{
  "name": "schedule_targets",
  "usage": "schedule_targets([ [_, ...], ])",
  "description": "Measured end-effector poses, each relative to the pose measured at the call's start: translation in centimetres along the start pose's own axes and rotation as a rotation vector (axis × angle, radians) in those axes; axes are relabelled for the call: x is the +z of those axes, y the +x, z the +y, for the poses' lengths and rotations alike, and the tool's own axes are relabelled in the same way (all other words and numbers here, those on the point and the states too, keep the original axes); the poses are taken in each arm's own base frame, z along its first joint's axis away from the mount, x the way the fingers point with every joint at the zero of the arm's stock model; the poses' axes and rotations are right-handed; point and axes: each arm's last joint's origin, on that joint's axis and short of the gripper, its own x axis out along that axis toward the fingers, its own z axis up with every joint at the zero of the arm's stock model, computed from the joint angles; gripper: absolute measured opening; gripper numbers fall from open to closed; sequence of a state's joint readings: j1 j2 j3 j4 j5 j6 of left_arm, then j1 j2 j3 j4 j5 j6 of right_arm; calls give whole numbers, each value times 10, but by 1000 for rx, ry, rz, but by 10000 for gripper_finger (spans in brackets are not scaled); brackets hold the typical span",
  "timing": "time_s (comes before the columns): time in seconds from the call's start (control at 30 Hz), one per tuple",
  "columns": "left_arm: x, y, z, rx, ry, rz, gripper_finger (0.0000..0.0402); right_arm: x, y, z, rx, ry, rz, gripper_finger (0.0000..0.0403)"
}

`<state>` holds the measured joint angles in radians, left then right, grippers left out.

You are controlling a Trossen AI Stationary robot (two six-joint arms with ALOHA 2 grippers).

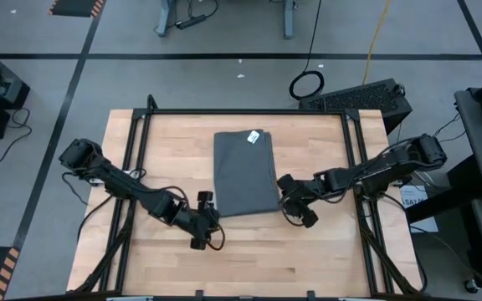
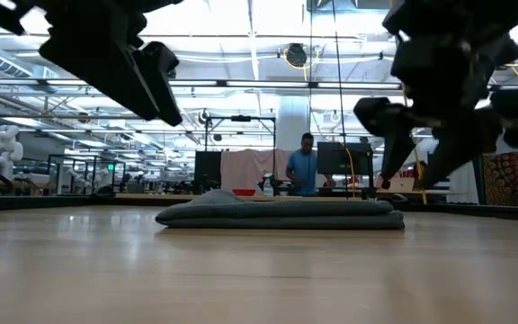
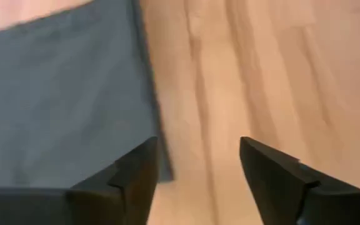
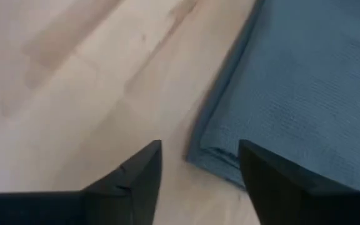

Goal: Roll towel
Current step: Roll the gray towel on the center of table

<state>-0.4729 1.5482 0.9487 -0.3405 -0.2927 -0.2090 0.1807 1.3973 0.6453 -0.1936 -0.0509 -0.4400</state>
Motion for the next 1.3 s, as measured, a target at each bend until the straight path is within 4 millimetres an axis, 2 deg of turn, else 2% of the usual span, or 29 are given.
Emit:
schedule_targets([
  [0.17, -9, 3, 3, 68, 30, 33, 257, -9, 15, -6, 10, -111, 55, 228],
  [0.37, -10, 4, 5, 79, 20, 43, 260, -7, 19, -16, -11, -140, -8, 230],
  [0.63, -10, 6, 5, 81, 21, 49, 261, -8, 25, -15, 18, -124, -10, 225],
  [0.73, -12, 9, 4, 83, 26, 61, 261, -12, 31, -16, 43, -98, -2, 213],
  [0.93, -9, 12, 3, 78, 15, 31, 261, -19, 43, -19, 74, 77, 26, 174],
  [1.1, -8, 12, 3, 89, 11, 17, 261, -20, 48, -17, 89, 125, 26, 119],
  [1.3, -12, 25, -2, 92, 24, 43, 261, -18, 49, -19, 70, 144, 11, 42],
])
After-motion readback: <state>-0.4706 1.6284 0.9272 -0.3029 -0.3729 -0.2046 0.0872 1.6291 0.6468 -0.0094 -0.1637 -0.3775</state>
